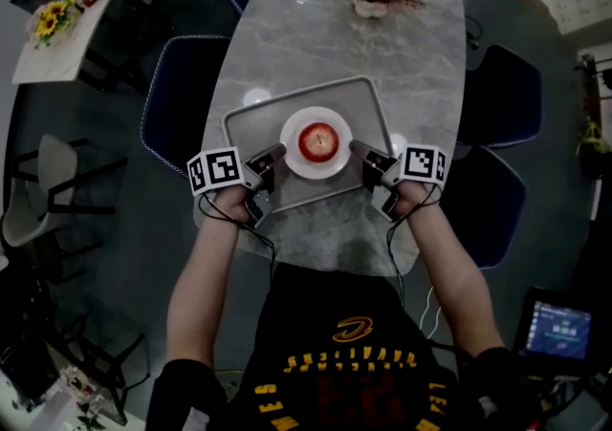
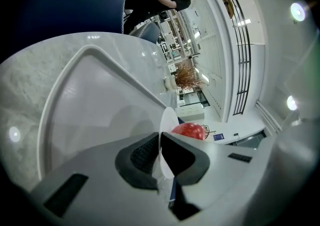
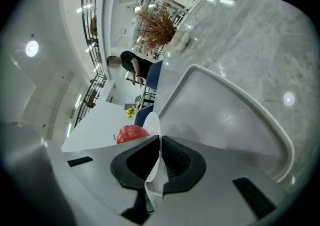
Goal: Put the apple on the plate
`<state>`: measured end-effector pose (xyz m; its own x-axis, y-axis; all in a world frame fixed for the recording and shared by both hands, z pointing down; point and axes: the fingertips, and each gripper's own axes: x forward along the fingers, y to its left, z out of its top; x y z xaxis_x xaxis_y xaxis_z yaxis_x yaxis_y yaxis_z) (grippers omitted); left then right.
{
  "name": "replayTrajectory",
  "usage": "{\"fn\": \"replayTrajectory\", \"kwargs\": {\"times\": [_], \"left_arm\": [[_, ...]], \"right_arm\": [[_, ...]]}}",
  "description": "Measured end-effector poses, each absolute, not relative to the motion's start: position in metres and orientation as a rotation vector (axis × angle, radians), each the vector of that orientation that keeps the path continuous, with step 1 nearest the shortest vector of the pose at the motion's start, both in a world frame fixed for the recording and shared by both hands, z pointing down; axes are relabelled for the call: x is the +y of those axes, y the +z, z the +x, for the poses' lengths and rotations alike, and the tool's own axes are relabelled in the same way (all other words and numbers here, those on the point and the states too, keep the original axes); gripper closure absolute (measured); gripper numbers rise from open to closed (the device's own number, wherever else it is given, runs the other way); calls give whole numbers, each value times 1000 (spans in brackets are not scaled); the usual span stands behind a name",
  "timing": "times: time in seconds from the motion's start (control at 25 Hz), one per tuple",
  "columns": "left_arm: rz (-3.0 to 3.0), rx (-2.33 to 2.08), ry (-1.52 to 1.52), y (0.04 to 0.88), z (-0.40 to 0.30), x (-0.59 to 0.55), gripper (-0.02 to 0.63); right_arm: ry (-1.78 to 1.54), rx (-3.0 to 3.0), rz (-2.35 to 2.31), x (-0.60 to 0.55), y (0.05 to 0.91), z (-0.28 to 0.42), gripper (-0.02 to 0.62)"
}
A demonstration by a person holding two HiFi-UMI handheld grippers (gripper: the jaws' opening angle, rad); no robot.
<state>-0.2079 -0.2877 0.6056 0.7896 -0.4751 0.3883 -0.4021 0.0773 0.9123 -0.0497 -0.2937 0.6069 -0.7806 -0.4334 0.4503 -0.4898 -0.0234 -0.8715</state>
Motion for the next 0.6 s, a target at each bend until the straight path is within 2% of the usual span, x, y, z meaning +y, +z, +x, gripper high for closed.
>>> {"fn": "replayTrajectory", "kwargs": {"times": [0.6], "left_arm": [[1492, -793, 210, 664, -208, -301, 586]], "right_arm": [[1770, -1973, 976, -308, 662, -56, 569]]}}
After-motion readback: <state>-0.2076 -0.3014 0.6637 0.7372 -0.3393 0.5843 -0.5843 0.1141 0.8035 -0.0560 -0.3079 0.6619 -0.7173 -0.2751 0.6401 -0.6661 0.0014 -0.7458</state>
